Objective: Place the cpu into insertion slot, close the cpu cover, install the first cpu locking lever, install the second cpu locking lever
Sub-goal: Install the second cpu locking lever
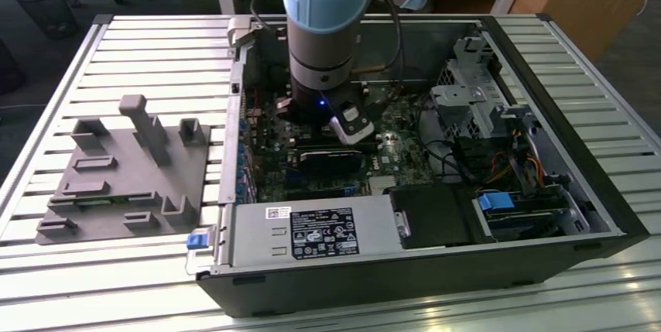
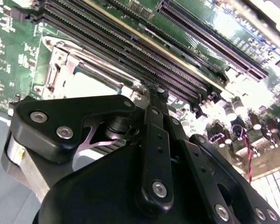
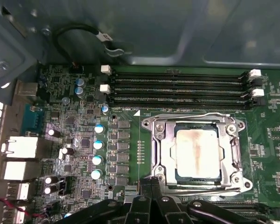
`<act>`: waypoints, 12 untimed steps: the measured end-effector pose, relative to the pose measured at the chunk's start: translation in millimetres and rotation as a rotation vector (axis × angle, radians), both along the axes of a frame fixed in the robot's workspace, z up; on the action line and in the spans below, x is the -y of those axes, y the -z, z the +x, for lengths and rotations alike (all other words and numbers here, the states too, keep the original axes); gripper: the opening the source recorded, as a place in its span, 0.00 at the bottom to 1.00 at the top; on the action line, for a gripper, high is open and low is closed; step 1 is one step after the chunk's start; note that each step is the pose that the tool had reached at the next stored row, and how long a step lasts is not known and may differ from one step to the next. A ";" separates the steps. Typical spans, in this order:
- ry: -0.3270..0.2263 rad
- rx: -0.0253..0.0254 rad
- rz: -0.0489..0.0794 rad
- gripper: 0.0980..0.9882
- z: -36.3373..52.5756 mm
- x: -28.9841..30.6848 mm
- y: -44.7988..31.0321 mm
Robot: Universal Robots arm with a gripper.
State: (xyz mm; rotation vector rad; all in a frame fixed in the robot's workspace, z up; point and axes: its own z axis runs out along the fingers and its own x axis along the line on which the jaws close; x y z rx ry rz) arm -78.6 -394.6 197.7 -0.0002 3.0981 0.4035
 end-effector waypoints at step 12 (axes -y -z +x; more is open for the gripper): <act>0.000 0.0000 0.001 0.01 0.0 0.0 -10.0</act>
